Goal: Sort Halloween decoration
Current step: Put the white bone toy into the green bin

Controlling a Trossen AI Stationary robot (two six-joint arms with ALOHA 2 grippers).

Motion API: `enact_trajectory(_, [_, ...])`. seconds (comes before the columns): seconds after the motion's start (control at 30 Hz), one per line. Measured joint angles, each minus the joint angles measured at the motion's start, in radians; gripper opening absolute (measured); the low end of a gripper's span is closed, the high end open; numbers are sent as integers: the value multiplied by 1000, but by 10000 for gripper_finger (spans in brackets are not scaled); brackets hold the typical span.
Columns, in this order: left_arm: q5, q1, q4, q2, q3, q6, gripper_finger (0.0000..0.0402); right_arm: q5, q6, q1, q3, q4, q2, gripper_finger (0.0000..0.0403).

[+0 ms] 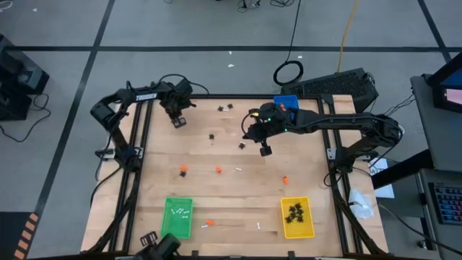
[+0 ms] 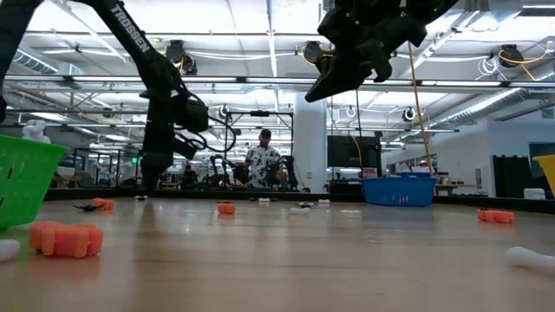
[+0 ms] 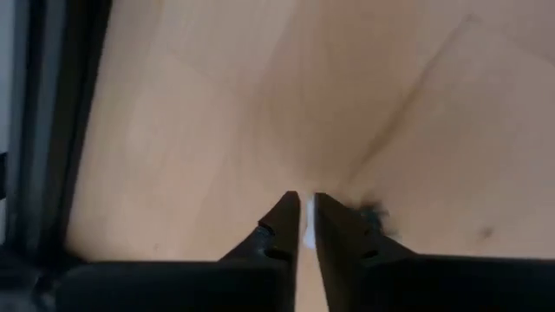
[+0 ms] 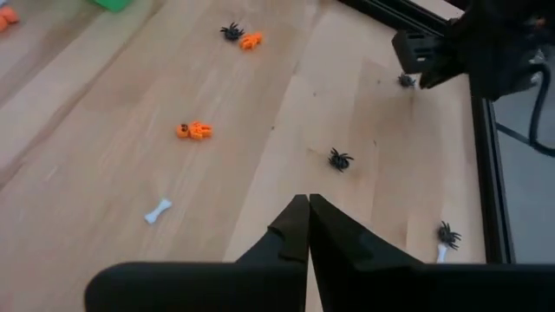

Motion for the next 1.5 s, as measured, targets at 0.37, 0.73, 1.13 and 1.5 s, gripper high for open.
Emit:
enact_trajectory(0.37, [-60,-13,-41,44,3,-2,120,1,25,3,0,1,0,0])
enact_trajectory(0.73, [-108,6,-153,34,15,-59,122,2,37,12,0,15,0,0])
enact_trajectory(1.13, [-52,62,-99,34,16,-135,122,2,33,22,0,17,0,0])
enact_trajectory(1.5, [-24,62,-76,34,16,-217,122,2,33,22,0,24,0,0])
